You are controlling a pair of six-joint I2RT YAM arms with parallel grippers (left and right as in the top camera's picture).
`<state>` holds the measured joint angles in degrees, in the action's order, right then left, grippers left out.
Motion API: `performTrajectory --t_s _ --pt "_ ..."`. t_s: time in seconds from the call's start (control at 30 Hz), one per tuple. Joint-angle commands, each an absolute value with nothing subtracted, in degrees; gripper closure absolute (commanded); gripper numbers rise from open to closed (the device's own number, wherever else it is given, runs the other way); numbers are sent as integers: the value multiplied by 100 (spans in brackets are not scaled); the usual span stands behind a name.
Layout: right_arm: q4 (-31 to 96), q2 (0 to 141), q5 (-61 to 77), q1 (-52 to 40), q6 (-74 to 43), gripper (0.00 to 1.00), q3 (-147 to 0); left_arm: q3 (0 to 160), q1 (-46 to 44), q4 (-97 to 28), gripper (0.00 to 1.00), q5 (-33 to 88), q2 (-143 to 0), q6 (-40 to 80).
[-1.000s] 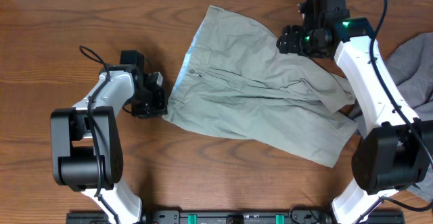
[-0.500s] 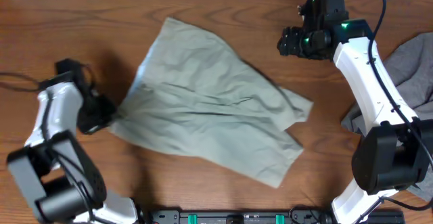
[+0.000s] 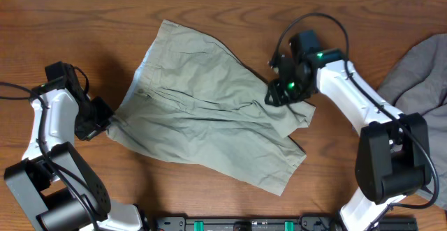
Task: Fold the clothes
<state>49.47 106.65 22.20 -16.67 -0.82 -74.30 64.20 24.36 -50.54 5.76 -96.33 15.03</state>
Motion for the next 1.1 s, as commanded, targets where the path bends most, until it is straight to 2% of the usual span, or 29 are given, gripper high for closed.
performTrajectory --t_s 0.0,0.2,0.4,0.47,0.53,0.57,0.6,0.67,0.77,0.87,0.9,0.97,1.07 --pt "4897 10718 1313 -1719 -679 99 -7218 6420 2432 -5057 94 532 -9623 1529" --pt "4394 10506 -193 -1319 -1500 99 -7741 6420 2432 -5054 94 458 -9623 1527" --pt "2565 10438 23 -777 -1190 98 -8346 6420 2432 -5011 94 445 -9623 1533" --pt "2110 10464 23 -668 -1190 81 -8346 6418 2432 -5009 94 445 -9623 1533" --pt "1892 10516 1 -613 -1085 44 -8346 6420 2432 -5009 94 445 -9623 1533" --pt "1890 10521 3 -578 -1083 30 -8346 6420 2432 -5009 94 445 -9623 1533" --pt "1951 10523 3 -554 -1083 22 -8346 6420 2432 -5009 94 445 -9623 1533" --pt "2220 10521 45 -526 -1094 14 -8346 6420 2432 -5006 94 445 -9623 1533" --pt "2987 10523 349 -528 -1184 13 -8346 6420 2432 -5009 85 445 -9623 1533" --pt "3922 10523 495 -543 -1240 19 -8340 6420 2432 -5009 73 445 -9623 1533" --pt "4134 10523 460 -552 -1267 23 -8315 6420 2432 -5006 71 445 -9623 1533" --pt "4320 10525 397 -567 -1372 32 -8156 6420 2432 -5006 70 445 -9623 1533" --pt "4095 10556 14 -563 -1710 36 -7647 6420 2432 -5004 70 445 -9623 1533"
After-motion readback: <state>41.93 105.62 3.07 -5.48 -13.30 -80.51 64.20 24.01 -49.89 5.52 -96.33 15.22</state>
